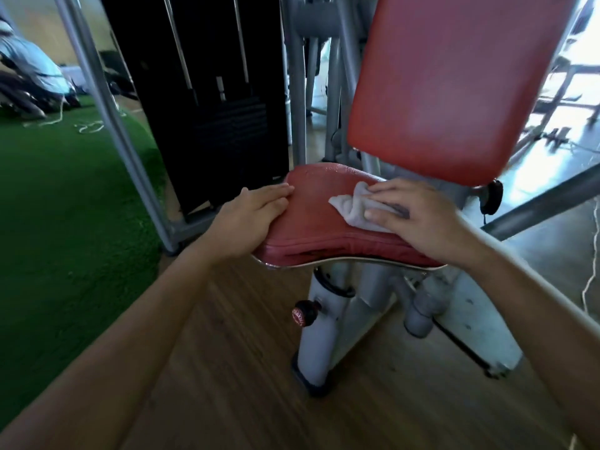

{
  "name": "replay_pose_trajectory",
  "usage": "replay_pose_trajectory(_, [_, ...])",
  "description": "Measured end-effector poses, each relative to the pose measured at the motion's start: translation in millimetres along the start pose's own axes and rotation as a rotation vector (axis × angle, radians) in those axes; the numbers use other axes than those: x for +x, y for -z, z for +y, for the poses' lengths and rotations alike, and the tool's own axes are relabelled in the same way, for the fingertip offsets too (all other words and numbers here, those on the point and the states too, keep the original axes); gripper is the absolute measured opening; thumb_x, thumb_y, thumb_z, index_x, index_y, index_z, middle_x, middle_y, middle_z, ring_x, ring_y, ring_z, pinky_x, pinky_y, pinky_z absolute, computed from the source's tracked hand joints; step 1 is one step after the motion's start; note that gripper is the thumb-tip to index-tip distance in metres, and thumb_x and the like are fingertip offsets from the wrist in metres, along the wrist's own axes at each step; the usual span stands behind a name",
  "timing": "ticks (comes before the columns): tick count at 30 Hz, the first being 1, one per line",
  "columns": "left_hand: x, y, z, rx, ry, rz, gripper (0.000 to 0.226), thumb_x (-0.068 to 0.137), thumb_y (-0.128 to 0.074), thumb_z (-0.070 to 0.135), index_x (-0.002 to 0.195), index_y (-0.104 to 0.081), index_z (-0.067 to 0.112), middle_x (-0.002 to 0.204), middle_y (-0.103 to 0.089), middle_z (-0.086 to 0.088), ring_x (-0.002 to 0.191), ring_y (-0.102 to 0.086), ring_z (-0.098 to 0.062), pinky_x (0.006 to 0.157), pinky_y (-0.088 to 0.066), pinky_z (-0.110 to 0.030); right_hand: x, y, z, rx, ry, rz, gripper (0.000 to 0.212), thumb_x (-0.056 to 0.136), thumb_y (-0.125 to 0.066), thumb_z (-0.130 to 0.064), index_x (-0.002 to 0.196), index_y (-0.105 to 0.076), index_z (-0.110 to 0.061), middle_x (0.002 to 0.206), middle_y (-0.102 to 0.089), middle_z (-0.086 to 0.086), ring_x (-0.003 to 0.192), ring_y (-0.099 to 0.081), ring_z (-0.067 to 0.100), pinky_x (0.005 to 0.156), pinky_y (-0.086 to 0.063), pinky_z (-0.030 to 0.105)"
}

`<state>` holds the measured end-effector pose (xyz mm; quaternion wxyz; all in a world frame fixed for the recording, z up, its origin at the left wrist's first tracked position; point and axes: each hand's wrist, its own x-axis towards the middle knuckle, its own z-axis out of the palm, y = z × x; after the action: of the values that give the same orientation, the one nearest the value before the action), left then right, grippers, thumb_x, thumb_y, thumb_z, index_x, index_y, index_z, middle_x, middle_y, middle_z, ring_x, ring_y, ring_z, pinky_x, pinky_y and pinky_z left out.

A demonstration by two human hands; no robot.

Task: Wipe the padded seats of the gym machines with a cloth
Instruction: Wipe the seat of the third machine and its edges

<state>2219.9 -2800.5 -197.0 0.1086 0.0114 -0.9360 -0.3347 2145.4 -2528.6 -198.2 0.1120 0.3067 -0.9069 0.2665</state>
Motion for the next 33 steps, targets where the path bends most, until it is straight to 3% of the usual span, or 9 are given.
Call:
replay_pose_trajectory(5, [-11.7, 4.1, 13.8, 0.024, -0.010, -0.041, 0.041, 0.109, -0.034, 0.033, 0.147, -0.048, 0.031, 0.158, -0.037, 0.015, 0.150, -0.019, -0.014, 0.122, 0.001, -0.032, -40.3, -26.2, -39.8, -0.125, -0.007, 0.368, 0.025, 0.090, -0.069, -0.043, 0.102, -0.074, -0.022, 0.106, -0.062, -0.008, 0.101, -0.058, 0.023, 0.090, -0.046, 0.044])
replay_pose_trajectory(7, [-15.9, 6.6, 19.2, 0.030, -0.005, -0.048, 0.041, 0.109, -0.034, 0.032, 0.148, -0.047, 0.030, 0.160, -0.036, 0.013, 0.151, -0.018, -0.016, 0.122, 0.001, -0.033, -57.4, -45.8, -58.2, -0.211, -0.021, 0.499, 0.021, 0.091, -0.070, -0.035, 0.095, -0.071, -0.015, 0.100, -0.060, 0.001, 0.095, -0.054, 0.027, 0.083, -0.044, 0.042])
replay_pose_trajectory(13, [-12.5, 7.1, 15.5, 0.023, -0.008, -0.041, 0.039, 0.109, -0.037, 0.030, 0.143, -0.054, 0.030, 0.155, -0.044, 0.013, 0.146, -0.033, -0.012, 0.126, -0.004, -0.035, -74.3, -121.8, -101.3, 0.086, 0.053, 0.757, 0.022, 0.092, -0.073, -0.025, 0.086, -0.058, -0.011, 0.091, -0.057, 0.002, 0.086, -0.053, 0.016, 0.079, -0.046, 0.031])
replay_pose_trajectory(17, [-7.6, 3.7, 5.1, -0.014, -0.033, -0.013, 0.036, 0.107, -0.040, 0.030, 0.138, -0.059, 0.031, 0.150, -0.050, 0.015, 0.139, -0.043, -0.009, 0.124, -0.018, -0.044, -70.1, -141.9, -113.1, 0.209, -0.041, 0.843, 0.022, 0.093, -0.073, -0.024, 0.098, -0.061, -0.006, 0.108, -0.059, 0.007, 0.103, -0.055, 0.019, 0.089, -0.049, 0.036])
replay_pose_trajectory(21, [-6.4, 3.0, 1.5, -0.062, -0.029, -0.009, 0.036, 0.107, -0.042, 0.033, 0.138, -0.059, 0.031, 0.148, -0.052, 0.015, 0.137, -0.045, -0.011, 0.122, -0.025, -0.038, -62.1, -132.5, -99.8, 0.278, -0.274, 1.012, 0.029, 0.094, -0.071, -0.021, 0.119, -0.064, -0.008, 0.131, -0.058, 0.006, 0.125, -0.047, 0.019, 0.099, -0.046, 0.039])
replay_pose_trajectory(24, [-4.2, 1.9, 0.2, -0.058, -0.042, -0.003, 0.037, 0.107, -0.042, 0.033, 0.139, -0.059, 0.031, 0.149, -0.051, 0.013, 0.137, -0.044, -0.011, 0.118, -0.028, -0.030, -57.7, -145.4, -110.4, 0.252, -0.337, 1.054, 0.032, 0.097, -0.067, -0.022, 0.129, -0.065, -0.019, 0.143, -0.055, -0.001, 0.133, -0.040, 0.020, 0.101, -0.046, 0.045])
replay_pose_trajectory(26, [-2.6, 1.7, -2.0, -0.061, -0.054, 0.002, 0.037, 0.107, -0.042, 0.033, 0.139, -0.059, 0.030, 0.149, -0.051, 0.013, 0.138, -0.043, -0.010, 0.119, -0.026, -0.030, -56.0, -162.4, -129.9, 0.254, -0.267, 1.071, 0.035, 0.098, -0.066, -0.019, 0.133, -0.064, -0.020, 0.144, -0.056, -0.003, 0.134, -0.040, 0.019, 0.103, -0.045, 0.046])
replay_pose_trajectory(30, [0.1, 3.1, -8.0, -0.053, -0.077, -0.019, 0.037, 0.107, -0.040, 0.035, 0.140, -0.057, 0.032, 0.151, -0.049, 0.013, 0.141, -0.041, -0.012, 0.124, -0.022, -0.039, -58.8, -173.4, -139.4, 0.246, -0.142, 1.031, 0.035, 0.094, -0.071, -0.018, 0.129, -0.068, -0.015, 0.140, -0.059, 0.001, 0.127, -0.048, 0.027, 0.109, -0.037, 0.033])
replay_pose_trajectory(33, [3.0, 3.9, -11.7, -0.018, -0.091, -0.049, 0.040, 0.108, -0.035, 0.037, 0.143, -0.054, 0.033, 0.155, -0.044, 0.014, 0.148, -0.031, -0.014, 0.127, -0.004, -0.041, -59.8, -159.8, -117.9, 0.190, -0.196, 1.022, 0.032, 0.095, -0.070, -0.023, 0.126, -0.070, -0.018, 0.136, -0.060, -0.002, 0.123, -0.044, 0.019, 0.100, -0.043, 0.032])
